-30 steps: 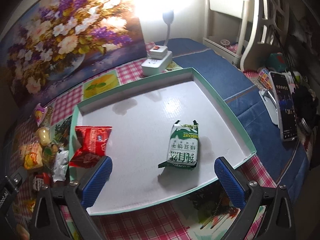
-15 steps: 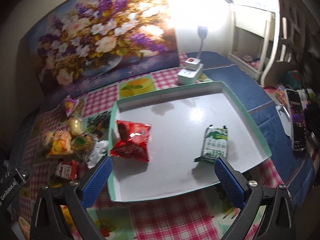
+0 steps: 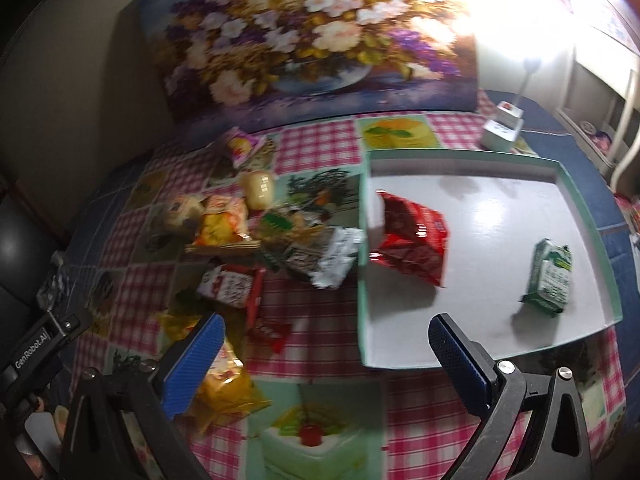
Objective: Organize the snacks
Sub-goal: 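Move both grippers back over the snacks on the tablecloth, then grasp the white biscuit packet with the left gripper while the right grasps the yellow bread bag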
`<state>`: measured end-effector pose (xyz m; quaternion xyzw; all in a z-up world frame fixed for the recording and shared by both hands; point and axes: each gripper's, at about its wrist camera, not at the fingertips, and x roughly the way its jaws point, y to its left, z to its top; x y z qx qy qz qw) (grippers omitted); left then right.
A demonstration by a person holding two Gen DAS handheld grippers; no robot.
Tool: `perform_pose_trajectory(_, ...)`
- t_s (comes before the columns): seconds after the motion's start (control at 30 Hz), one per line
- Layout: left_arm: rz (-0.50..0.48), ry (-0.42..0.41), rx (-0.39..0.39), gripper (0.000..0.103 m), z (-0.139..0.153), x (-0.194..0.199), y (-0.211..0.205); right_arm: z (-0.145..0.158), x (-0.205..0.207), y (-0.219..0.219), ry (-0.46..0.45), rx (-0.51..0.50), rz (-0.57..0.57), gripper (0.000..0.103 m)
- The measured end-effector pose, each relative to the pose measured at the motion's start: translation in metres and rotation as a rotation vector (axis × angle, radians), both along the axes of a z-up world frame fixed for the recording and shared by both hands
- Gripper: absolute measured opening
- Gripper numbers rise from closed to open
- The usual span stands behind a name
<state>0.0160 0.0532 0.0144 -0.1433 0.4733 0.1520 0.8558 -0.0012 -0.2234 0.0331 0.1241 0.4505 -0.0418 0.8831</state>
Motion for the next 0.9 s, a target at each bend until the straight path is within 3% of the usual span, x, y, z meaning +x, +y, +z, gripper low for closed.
perform_pose_trajectory(0.17,0.031,0.057,-0.055,0.103,-0.014,-0.003,0.018,-0.007,0.007,0.03,0.006,0.028,0.098,0.103)
perform_pose_trajectory(0.47,0.033,0.183,-0.147,0.103,-0.048,0.001,0.017,-0.039,0.021,0.064,0.111,0.012,0.217,0.103)
perform_pose_trajectory(0.7,0.057,0.202,-0.198,0.103,-0.056,0.003,0.022,-0.06,0.034,0.078,0.181,-0.018,0.258,0.103)
perform_pose_trajectory(0.9,0.045,0.221,-0.196,0.103,-0.062,0.005,0.018,-0.074,0.039,0.094,0.221,-0.062,0.307,0.099)
